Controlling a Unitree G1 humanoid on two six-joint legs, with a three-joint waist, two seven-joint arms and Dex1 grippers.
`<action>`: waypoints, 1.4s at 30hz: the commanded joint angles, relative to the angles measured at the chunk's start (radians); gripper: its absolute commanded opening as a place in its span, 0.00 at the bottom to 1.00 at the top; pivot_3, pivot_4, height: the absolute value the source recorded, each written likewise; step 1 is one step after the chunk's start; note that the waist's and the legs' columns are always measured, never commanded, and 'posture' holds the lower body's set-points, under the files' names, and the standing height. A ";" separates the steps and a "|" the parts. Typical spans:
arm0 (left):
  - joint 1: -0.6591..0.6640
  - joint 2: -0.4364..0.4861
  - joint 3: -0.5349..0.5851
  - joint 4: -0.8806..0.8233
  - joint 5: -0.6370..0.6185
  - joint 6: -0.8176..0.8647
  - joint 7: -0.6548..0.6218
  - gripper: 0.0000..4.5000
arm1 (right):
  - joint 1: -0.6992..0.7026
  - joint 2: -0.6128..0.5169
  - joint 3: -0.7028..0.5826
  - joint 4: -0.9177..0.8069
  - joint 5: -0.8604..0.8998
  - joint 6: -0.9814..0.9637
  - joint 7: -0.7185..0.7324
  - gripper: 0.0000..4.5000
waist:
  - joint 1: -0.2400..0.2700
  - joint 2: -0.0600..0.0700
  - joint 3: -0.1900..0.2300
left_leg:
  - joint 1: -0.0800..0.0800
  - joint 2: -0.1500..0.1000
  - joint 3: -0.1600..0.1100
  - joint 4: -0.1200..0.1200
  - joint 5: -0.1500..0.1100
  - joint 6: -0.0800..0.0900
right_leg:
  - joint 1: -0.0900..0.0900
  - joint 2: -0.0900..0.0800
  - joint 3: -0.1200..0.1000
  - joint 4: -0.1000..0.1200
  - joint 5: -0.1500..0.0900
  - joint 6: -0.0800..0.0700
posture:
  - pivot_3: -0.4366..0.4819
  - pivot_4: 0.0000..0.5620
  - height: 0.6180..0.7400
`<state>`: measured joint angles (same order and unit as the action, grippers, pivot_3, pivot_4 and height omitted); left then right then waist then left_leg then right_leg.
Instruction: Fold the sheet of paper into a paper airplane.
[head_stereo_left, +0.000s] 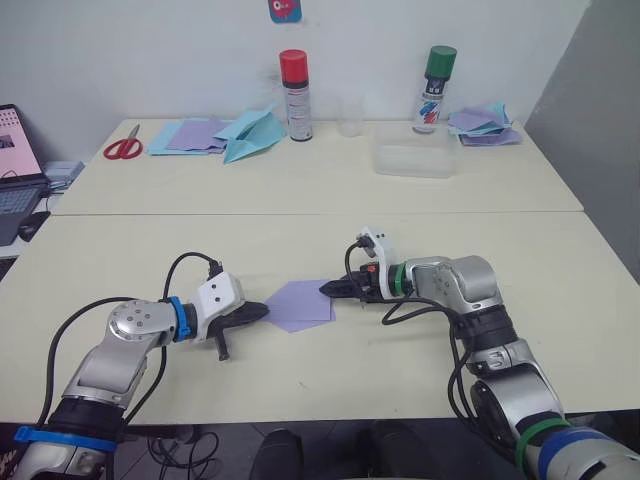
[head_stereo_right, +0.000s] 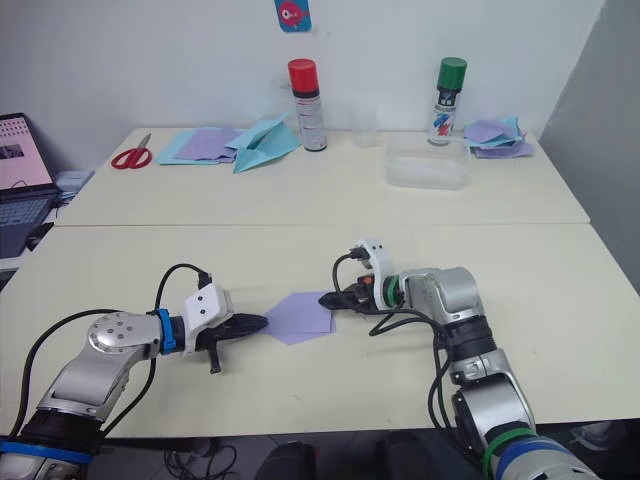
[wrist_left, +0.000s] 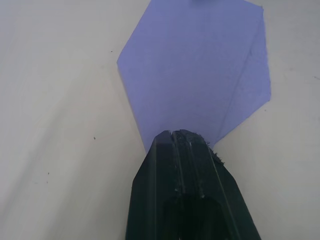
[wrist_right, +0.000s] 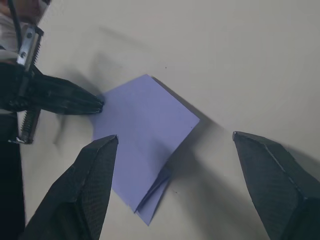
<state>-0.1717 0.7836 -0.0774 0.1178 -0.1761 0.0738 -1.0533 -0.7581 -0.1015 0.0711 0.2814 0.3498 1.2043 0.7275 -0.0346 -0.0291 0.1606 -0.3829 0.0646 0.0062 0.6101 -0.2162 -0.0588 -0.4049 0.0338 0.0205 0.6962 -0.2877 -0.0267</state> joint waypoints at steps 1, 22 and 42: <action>0.035 0.008 -0.044 0.075 0.075 0.019 0.014 0.00 | -0.029 0.057 -0.018 0.032 0.054 0.029 -0.014 0.85 | -0.002 0.002 -0.001 | 0.000 0.000 0.000 0.000 0.000 0.000 | 0.000 0.000 0.000 0.000 0.000 0.000 | 0.48 0.27 1.00; 0.080 0.022 -0.038 0.041 0.061 0.023 0.008 0.00 | -0.037 0.125 0.019 0.121 0.028 -0.188 -0.059 0.01 | -0.013 0.003 -0.001 | 0.000 0.000 -0.001 -0.001 0.000 0.000 | 0.000 0.000 0.000 0.000 0.000 0.000 | 0.48 0.27 1.00; 0.081 0.062 0.023 -0.003 0.010 0.092 -0.013 0.00 | 0.120 -0.056 0.384 0.053 -0.290 -1.163 0.216 0.01 | -0.024 0.004 0.000 | -0.001 0.001 0.000 -0.004 0.000 0.000 | -0.001 0.001 -0.001 -0.007 0.000 0.000 | 0.48 0.27 1.00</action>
<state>-0.1249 0.8224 -0.0363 0.0698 -0.2026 0.1220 -1.0637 -0.6385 -0.1566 0.4528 0.3365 0.0805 0.1358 0.9276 -0.0582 -0.0252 0.1601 -0.3843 0.0656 0.0059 0.6056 -0.2163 -0.0587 -0.4055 0.0350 0.0198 0.6894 -0.2880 -0.0266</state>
